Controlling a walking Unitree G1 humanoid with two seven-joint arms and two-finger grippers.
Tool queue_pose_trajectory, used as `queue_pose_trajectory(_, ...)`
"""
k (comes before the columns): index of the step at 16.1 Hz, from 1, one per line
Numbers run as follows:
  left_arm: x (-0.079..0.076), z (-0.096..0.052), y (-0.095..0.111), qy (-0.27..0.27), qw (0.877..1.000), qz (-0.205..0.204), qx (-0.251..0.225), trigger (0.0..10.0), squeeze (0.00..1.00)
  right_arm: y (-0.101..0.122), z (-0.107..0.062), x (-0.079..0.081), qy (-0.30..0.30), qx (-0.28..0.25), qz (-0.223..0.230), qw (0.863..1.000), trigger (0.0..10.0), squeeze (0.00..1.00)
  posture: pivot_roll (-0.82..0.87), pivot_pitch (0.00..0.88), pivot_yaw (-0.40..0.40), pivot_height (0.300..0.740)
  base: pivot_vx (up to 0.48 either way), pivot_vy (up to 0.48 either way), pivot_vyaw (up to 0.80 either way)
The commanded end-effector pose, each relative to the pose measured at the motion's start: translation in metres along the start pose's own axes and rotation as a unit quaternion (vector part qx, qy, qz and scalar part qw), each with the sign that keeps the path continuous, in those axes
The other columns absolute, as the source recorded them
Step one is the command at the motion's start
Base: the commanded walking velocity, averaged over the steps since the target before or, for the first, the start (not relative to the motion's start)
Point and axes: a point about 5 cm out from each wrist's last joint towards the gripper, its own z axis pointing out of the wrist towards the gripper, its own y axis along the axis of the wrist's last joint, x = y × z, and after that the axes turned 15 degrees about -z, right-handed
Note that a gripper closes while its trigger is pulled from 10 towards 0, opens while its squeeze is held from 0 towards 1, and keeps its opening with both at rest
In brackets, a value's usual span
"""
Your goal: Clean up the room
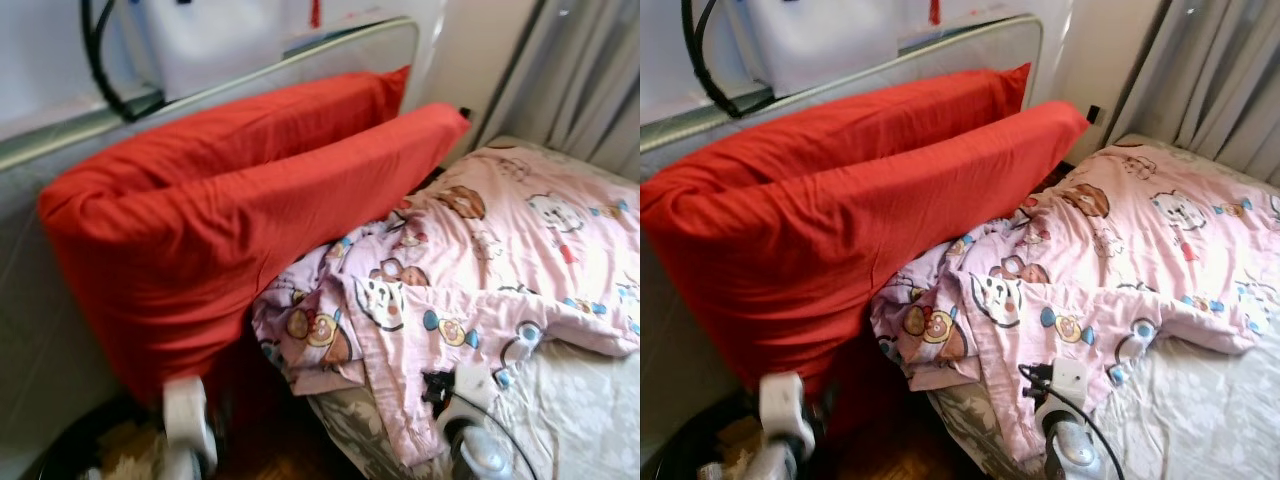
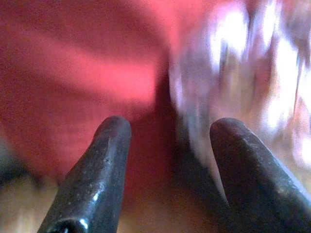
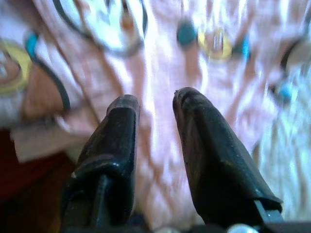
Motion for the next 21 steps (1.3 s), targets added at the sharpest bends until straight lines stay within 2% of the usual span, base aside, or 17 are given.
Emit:
queue_pose_trajectory(1, -0.002, 0.003, 0.012, -0.012, 0.999, 0.000, -0.030, 10.0, 0.00, 0.013, 0.001, -0.005, -0.008, -0.046, -0.010, 0.999, 10.0, 0.00, 0.09, 0.048, -0.078, 0.740, 0.000, 0.000, 0.00)
queue_pose_trajectory(4, -0.004, 0.001, 0.024, -0.028, 0.998, 0.005, -0.058, 10.0, 0.00, 0.018, -0.001, -0.007, -0.018, -0.072, -0.005, 0.997, 10.0, 0.00, 0.10, 0.035, -0.080, 0.740, 0.000, 0.000, 0.00)
queue_pose_trajectory(6, -0.012, -0.005, 0.035, -0.045, 0.996, 0.012, -0.079, 10.0, 0.00, 0.018, -0.005, -0.002, -0.015, -0.089, -0.004, 0.996, 10.0, 0.00, 0.10, 0.023, -0.080, 0.740, 0.000, 0.000, 0.00)
queue_pose_trajectory(7, -0.018, -0.010, 0.041, -0.051, 0.995, 0.012, -0.081, 10.0, 0.00, 0.018, -0.007, 0.001, -0.011, -0.096, -0.010, 0.995, 10.0, 0.00, 0.10, 0.018, -0.080, 0.740, 0.000, 0.000, 0.00)
queue_pose_trajectory(9, -0.019, -0.011, 0.043, -0.053, 0.995, 0.014, -0.084, 10.0, 0.00, 0.018, -0.007, 0.002, -0.009, -0.094, -0.013, 0.995, 10.0, 0.00, 0.10, 0.014, -0.080, 0.740, 0.000, 0.000, 0.00)
queue_pose_trajectory(12, -0.024, -0.008, 0.049, -0.053, 0.995, 0.011, -0.088, 10.0, 0.00, 0.022, -0.002, 0.003, -0.001, -0.081, -0.030, 0.996, 10.0, 0.00, 0.11, 0.045, -0.087, 0.740, 0.000, 0.000, 0.00)
queue_pose_trajectory(15, -0.028, -0.006, 0.056, -0.056, 0.995, 0.012, -0.084, 10.0, 0.00, 0.028, 0.000, 0.001, -0.012, -0.090, -0.023, 0.996, 10.0, 0.00, 0.11, 0.073, -0.073, 0.706, 0.000, 0.000, 0.00)
queue_pose_trajectory(21, -0.028, -0.004, 0.065, -0.058, 0.995, 0.020, -0.082, 10.0, 0.00, 0.032, 0.000, 0.012, -0.012, -0.100, -0.008, 0.995, 10.0, 0.00, 0.11, 0.115, -0.043, 0.702, 0.000, 0.000, 0.00)
